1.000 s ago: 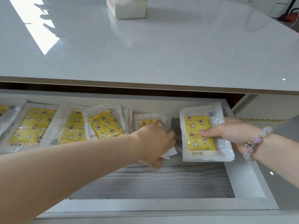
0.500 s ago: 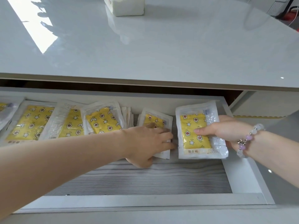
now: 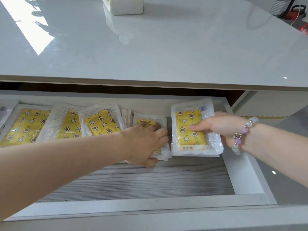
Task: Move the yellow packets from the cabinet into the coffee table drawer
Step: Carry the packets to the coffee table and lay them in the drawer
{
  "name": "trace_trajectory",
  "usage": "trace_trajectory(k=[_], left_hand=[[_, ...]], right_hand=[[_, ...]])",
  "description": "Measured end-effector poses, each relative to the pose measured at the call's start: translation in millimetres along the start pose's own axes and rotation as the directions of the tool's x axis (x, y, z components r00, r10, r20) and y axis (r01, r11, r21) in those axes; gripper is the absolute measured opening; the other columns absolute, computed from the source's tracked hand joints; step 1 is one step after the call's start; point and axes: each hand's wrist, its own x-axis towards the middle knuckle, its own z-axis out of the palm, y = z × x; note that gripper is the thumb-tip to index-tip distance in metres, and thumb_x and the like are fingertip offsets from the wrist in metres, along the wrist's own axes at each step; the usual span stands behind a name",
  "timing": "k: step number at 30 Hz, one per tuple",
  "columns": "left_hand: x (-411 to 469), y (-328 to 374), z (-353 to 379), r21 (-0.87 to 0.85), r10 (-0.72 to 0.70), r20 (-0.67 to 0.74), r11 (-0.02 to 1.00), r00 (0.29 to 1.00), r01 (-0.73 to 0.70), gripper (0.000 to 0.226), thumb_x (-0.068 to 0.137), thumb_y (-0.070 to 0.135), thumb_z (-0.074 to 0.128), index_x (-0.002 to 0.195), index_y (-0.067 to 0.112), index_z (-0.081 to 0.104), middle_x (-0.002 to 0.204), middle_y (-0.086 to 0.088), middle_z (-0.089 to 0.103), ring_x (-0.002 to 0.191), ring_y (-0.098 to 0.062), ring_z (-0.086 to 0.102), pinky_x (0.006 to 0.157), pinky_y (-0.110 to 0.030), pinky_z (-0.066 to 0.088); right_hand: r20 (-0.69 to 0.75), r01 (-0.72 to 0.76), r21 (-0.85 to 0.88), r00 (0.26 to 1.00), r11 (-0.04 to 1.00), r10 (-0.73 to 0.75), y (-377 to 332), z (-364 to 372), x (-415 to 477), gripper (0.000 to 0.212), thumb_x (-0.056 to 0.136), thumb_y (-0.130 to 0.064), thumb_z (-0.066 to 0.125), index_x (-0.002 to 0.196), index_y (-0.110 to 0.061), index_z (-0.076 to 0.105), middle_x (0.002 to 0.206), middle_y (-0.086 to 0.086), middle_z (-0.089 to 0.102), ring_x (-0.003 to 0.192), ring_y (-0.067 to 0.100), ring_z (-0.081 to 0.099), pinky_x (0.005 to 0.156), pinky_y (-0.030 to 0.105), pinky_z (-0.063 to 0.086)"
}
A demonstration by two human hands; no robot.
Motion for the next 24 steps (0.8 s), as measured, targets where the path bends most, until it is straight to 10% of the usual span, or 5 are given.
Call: trace_trajectory(k=[3,8,16,19,24], left_hand=[[-0.7,-1.5,-3.4,-0.083,-0.047,-0.026,0.996,0.999,0.045,0.074,0.090,0.056,0.042,0.146,0.012,0.020,0.143,-0.006,0.025,0.131,-0.024,0.033,0.112,-0.040,0.025],[-31.4,-20.5,-23.6,-0.272,-0.220,0.088,0.933,0.972,0.236,0.099,0.079,0.071,0.049,0.151,0.018,0.004,0.157,0.003,0.002,0.144,-0.018,0.011,0.116,-0.030,0.008],[-53.7,5.1,-20.7,-0.277,-0.186,-0.271,0.955,0.944,0.109,0.079,0.080,0.065,0.055,0.141,0.023,0.025,0.138,0.004,0.033,0.119,-0.016,0.045,0.085,-0.028,0.048],[-46.7,0.7,-15.6,-0.239,-0.235,-0.276,0.956,0.932,0.171,0.061,0.087,0.056,0.050,0.131,0.020,0.029,0.131,0.004,0.034,0.109,-0.016,0.047,0.070,-0.022,0.037],[-40.2,-2.8,-3.9,-0.287,-0.264,-0.221,0.938,0.939,0.196,0.059,0.088,0.053,0.053,0.131,0.020,0.030,0.125,0.002,0.035,0.109,-0.016,0.048,0.078,-0.024,0.042]], right_hand=[[0.023,0.016,0.072,1.000,0.997,-0.018,-7.1,12.1,0.3,0.024,0.074,-0.029,0.078,0.087,-0.014,0.064,0.105,0.003,0.067,0.073,0.007,0.063,0.068,0.025,0.051],[0.028,0.027,0.156,0.999,0.987,-0.032,-11.9,23.3,9.2,0.084,0.031,-0.047,0.075,0.109,-0.017,0.065,0.117,0.004,0.063,0.104,0.027,0.067,0.102,0.058,0.040],[0.049,-0.005,0.116,0.999,0.993,0.000,-21.3,69.3,28.5,0.039,0.080,-0.018,0.066,0.114,-0.002,0.058,0.111,0.014,0.063,0.097,0.027,0.064,0.084,0.032,0.051],[0.062,0.027,0.108,0.998,0.994,-0.034,-26.7,82.7,31.2,0.010,0.087,-0.013,0.061,0.091,-0.004,0.056,0.085,0.010,0.058,0.086,0.024,0.056,0.071,0.029,0.041],[0.050,0.128,0.014,0.990,0.992,-0.128,-29.7,87.1,32.1,0.029,0.078,-0.011,0.062,0.106,-0.004,0.064,0.102,0.014,0.068,0.096,0.027,0.065,0.091,0.038,0.052]])
